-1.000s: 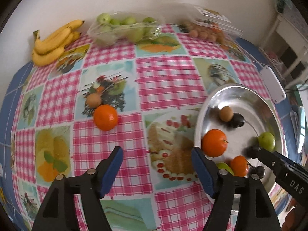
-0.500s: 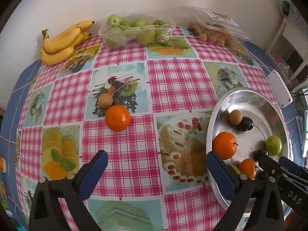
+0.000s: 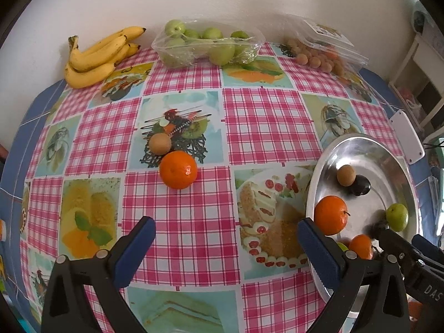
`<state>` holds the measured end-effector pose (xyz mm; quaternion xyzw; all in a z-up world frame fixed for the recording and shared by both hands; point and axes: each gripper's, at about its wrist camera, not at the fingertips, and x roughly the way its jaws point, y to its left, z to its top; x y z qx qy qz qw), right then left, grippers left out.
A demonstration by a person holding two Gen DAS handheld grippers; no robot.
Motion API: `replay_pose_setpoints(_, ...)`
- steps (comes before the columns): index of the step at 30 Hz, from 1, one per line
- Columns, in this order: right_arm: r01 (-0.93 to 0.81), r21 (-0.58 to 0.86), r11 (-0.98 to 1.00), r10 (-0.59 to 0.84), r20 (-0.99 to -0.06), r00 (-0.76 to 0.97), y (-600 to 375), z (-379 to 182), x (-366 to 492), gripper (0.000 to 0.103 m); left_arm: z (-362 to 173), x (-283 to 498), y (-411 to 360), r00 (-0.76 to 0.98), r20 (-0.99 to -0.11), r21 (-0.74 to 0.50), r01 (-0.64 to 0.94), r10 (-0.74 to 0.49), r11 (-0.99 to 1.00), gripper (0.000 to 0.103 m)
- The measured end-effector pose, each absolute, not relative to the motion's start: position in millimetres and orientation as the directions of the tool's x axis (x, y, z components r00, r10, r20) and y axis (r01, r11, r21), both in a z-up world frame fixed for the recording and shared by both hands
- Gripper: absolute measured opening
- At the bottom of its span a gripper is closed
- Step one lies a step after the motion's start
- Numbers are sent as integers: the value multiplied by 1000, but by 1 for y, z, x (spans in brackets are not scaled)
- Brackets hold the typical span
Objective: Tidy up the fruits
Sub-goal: 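Lift both open grippers away from the plate toward the remaining loose fruits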
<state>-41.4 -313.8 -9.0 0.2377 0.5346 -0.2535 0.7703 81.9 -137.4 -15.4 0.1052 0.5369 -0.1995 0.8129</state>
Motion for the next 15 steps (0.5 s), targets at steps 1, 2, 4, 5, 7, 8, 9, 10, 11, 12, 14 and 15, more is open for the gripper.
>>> replay_pose_setpoints(1,644,97,759,-135,-944,301,-314,-9,-41,103,-15,82,-137,344,-915,-43,436,-211,899,103)
replay_pose_setpoints(2,643,96,760,-135,-944,301,-313,-9,-41,103,-16,82,-137,343,-915,-45,436,-213,899,103)
replay_pose_setpoints(4,640,92,763,-137,-944,299,-312,-9,-41,103,-16,82,-137,342,-915,-47,437,-214,898,103)
replay_pose_setpoints(5,638,92,765,-137,-944,300,-312,-9,-41,103,-15,82,-137,342,-915,-49,438,-216,898,103)
replay_pose_setpoints(7,633,90,769,-138,-944,300,-312,-9,-40,103,-15,82,-137,340,-914,-53,440,-222,897,103)
replay_pose_setpoints(8,631,89,770,-138,-943,301,-312,-9,-40,103,-15,81,-137,340,-913,-55,441,-224,896,103)
replay_pose_setpoints(9,629,88,772,-139,-943,302,-311,-9,-40,103,-14,81,-137,338,-913,-59,446,-229,893,103)
replay_pose_setpoints(10,628,88,773,-139,-943,302,-311,-8,-39,103,-14,81,-136,338,-912,-60,449,-231,892,103)
replay_pose_setpoints(11,626,89,775,-137,-943,304,-310,-9,-38,103,-13,80,-136,339,-912,-59,450,-232,891,103)
replay_pose_setpoints(12,623,90,777,-136,-942,306,-309,-8,-37,103,-13,80,-135,341,-911,-59,449,-232,892,103)
replay_pose_setpoints(14,613,93,785,-133,-940,313,-306,-7,-35,103,-12,82,-130,339,-910,-68,446,-238,893,103)
replay_pose_setpoints(15,607,94,789,-132,-939,316,-304,-6,-34,103,-12,83,-127,336,-910,-75,444,-244,893,103)
